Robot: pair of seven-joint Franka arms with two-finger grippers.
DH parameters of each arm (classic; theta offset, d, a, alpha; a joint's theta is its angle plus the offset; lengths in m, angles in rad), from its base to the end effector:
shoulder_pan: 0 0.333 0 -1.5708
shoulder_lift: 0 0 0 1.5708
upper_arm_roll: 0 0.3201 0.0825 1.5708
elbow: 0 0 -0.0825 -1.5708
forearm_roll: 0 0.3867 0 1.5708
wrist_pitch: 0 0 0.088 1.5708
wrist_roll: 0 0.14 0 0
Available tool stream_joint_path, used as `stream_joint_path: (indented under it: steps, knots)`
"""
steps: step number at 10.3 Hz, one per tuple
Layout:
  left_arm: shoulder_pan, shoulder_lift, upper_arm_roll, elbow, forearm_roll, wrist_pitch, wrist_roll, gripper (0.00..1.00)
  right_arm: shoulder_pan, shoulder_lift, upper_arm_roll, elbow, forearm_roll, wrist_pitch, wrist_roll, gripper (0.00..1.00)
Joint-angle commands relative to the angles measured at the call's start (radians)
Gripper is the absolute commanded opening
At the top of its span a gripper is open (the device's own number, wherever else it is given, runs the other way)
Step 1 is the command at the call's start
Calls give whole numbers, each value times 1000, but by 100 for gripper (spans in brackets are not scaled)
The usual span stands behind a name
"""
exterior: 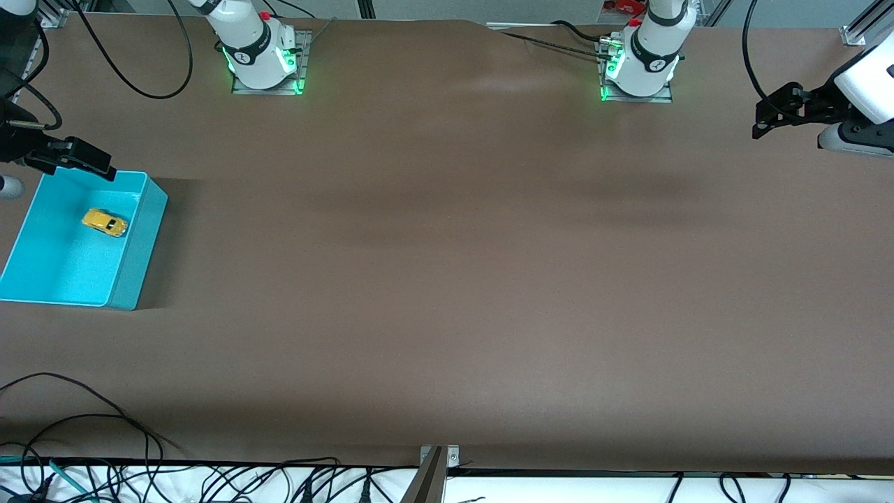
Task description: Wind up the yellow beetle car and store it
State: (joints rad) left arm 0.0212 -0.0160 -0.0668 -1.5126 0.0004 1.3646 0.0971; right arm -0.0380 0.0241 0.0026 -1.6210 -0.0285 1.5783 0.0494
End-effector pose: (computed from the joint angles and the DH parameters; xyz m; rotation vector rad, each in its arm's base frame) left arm 0.5251 -0.0242 0.6149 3.1249 -0.2231 -0.2071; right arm 0.5599 -0.0238 0.5591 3.1083 -0.1301 -0.1036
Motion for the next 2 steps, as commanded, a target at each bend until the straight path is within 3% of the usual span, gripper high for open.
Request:
stream_joint_path:
  steps: [1, 2]
  knots:
    - [-3, 10, -1, 25, 32, 25, 6, 100, -19, -27, 19, -17, 1, -14, -20, 100]
    - [-10, 10, -4, 25, 47, 45, 6, 100, -19, -30, 19, -17, 1, -14, -20, 100]
